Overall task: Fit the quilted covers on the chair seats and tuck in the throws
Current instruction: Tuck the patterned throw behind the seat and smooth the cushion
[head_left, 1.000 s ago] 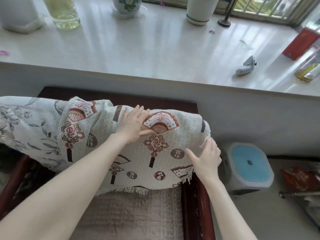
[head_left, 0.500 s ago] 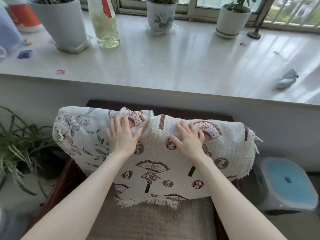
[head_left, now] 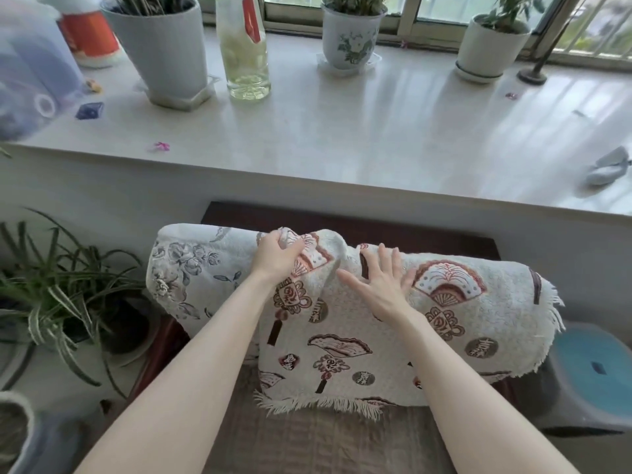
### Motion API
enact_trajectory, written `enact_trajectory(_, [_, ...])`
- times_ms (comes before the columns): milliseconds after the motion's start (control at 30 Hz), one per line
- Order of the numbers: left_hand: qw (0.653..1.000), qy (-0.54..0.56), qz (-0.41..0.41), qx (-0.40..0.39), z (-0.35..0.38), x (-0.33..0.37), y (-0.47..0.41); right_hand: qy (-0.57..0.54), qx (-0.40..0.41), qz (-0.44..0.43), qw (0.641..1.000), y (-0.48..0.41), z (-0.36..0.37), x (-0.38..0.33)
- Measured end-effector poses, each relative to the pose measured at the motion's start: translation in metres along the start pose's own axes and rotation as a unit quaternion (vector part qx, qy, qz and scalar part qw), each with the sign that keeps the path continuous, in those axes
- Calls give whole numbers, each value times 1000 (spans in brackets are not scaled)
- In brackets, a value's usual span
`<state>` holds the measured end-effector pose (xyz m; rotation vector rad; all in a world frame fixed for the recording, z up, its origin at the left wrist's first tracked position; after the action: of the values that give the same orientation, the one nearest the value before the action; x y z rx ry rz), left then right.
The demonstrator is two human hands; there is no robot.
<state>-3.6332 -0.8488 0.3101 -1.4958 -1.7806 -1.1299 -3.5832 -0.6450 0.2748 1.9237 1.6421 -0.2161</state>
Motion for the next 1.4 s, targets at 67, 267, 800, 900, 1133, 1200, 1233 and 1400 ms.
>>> enact_trajectory(67, [997,74,-4,2,-7,-5,0,-12,-7,2,1000,-1,0,3])
enact_trajectory(267, [967,226,-115,33,-56,-41,0,-46,-12,5,999,0,0,1])
enact_trajectory(800, [939,303,-121,109,-110,-29,-12,-70,5,1,998,0,2,0])
enact_trajectory(900, [976,105,-107,155,-115,-35,-9,-60,5,3,998,-2,3,2])
enact_trajectory(1133, [963,-206,-62,160,-117,-38,-28,-46,6,2,999,-3,2,-1])
enact_trajectory(1200, [957,-236,-59,157,-116,-41,-33,-29,20,3,999,-4,-1,-3])
enact_trajectory(1233, [956,-239,-57,161,-117,-42,-33,-16,27,3,1000,-4,-1,-6])
enact_trajectory(1400, [970,-109,-64,205,-128,-48,-34,36,32,-15,999,-16,10,-25])
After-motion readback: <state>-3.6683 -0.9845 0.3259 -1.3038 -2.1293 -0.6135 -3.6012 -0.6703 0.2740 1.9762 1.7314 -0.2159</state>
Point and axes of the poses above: each hand's wrist, its own y-axis away from the middle knuckle, its own z-axis out of the palm, x = y × z, the point moved 6 cm from there along -y, towards the middle knuckle, and after that the axes turned 5 degrees about -x, right-handed, at the moved point
